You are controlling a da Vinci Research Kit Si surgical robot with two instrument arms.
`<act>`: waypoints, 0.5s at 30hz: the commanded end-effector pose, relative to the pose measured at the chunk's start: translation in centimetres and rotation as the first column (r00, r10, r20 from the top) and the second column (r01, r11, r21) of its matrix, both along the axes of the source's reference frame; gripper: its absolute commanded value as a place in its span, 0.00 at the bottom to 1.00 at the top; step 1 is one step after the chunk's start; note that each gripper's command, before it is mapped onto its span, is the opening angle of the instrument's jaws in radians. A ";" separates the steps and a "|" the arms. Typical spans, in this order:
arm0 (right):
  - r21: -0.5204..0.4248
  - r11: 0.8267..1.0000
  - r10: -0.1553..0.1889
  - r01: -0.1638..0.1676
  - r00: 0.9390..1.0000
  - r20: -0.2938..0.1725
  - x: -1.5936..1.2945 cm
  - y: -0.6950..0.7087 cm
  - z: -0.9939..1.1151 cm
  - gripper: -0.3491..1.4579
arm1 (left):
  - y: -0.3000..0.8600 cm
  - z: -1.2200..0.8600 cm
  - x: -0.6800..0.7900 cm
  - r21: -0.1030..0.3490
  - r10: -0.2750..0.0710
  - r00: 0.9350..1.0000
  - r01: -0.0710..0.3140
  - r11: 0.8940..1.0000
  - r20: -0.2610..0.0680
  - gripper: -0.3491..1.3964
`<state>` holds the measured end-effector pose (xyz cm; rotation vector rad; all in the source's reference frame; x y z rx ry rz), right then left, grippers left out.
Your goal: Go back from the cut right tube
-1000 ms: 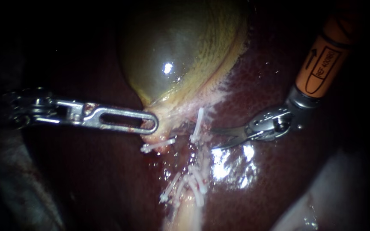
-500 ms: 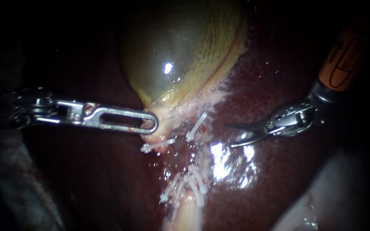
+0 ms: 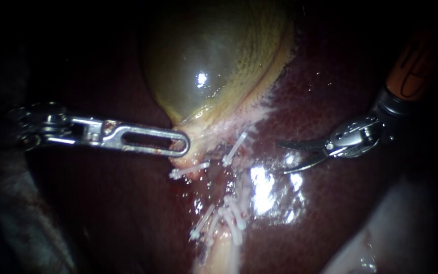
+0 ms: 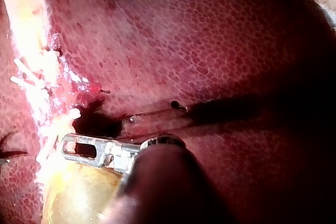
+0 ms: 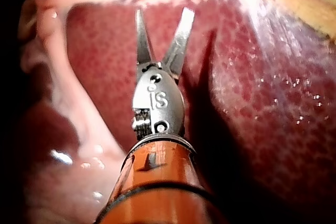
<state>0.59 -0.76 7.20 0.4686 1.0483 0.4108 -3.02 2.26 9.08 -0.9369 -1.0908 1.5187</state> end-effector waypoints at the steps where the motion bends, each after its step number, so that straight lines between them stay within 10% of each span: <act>1: 0.001 1.000 -0.001 0.001 1.000 0.000 0.01 0.00 0.00 0.58 | -0.01 0.03 -0.01 -0.003 0.000 1.000 0.000 1.000 -0.001 0.00; 15: -0.015 1.000 -0.007 0.007 1.000 -0.002 0.04 -0.01 -0.01 0.61 | -0.19 0.46 -0.38 -0.012 -0.005 1.000 0.005 1.000 -0.012 0.00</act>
